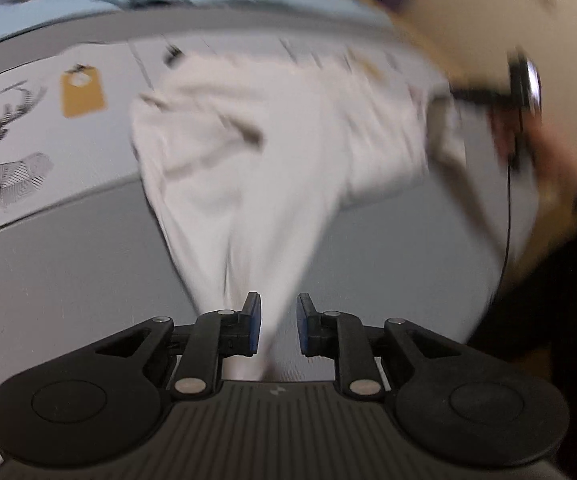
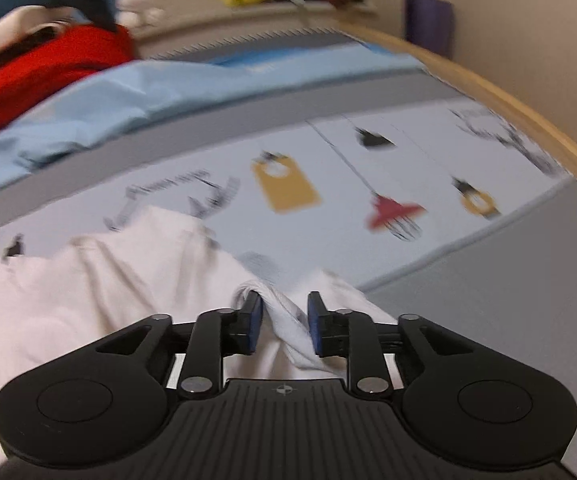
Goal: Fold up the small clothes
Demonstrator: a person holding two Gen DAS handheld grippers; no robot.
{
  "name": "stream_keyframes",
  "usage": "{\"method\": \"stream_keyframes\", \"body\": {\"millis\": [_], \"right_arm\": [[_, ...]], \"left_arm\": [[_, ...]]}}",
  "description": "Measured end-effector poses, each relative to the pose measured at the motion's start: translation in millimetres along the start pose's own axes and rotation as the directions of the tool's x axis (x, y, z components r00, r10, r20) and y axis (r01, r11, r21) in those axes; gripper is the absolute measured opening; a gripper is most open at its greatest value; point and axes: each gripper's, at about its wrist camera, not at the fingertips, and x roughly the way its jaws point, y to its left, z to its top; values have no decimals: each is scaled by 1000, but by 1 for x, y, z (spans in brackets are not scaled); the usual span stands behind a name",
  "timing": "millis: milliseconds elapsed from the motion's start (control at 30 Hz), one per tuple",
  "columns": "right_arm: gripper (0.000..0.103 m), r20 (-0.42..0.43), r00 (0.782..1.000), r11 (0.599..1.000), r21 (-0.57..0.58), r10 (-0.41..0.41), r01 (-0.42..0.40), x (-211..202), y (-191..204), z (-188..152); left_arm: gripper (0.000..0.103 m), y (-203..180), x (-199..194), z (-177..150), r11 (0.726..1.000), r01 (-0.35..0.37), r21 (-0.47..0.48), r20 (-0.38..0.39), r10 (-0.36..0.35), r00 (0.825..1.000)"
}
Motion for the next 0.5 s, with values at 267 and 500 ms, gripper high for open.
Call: {"method": "stream_keyframes", "body": {"millis": [267, 500], "right_arm": [[59, -135, 957, 953, -131, 255, -272, 24, 80, -8], [55, -236, 951, 949, -194, 200, -248, 47, 111, -21]], "left_arm": [[29, 20, 44, 25, 972, -208, -108, -101, 198, 975], [29, 20, 76, 24, 970, -227, -89, -174, 209, 962]]}}
